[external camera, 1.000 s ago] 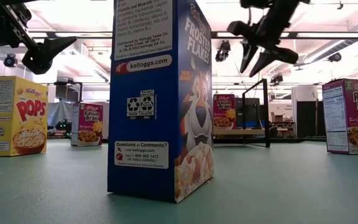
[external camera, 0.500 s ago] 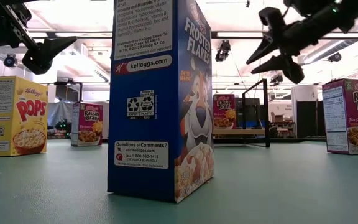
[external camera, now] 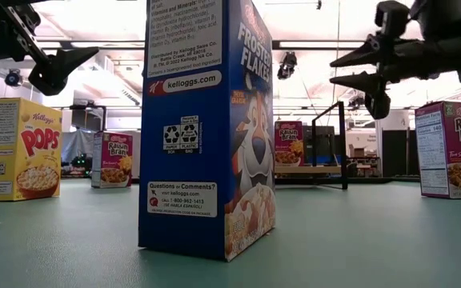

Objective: Stack cereal on shelf
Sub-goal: Put the right pink cereal box on the shelf aligned with the other pink cereal box

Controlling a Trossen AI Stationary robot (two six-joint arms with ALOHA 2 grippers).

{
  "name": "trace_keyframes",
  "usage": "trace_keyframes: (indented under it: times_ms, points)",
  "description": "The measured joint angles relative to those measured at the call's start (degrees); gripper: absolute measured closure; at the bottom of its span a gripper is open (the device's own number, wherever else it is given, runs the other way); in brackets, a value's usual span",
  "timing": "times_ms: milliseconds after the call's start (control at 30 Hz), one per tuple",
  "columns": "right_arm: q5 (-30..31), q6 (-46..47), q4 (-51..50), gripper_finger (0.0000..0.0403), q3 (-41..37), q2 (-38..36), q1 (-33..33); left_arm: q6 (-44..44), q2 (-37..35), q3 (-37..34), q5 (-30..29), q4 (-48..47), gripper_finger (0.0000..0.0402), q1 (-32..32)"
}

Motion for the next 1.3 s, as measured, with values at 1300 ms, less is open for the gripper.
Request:
trace_keyframes:
  times_ms: [1300]
  points:
    - [-2.9, 11.9, 8.6, 0.0282, -8.3, 0.6, 0.0, -2.8, 0.3, 0.0, 0.6, -1.4, 0.0003, 0.0]
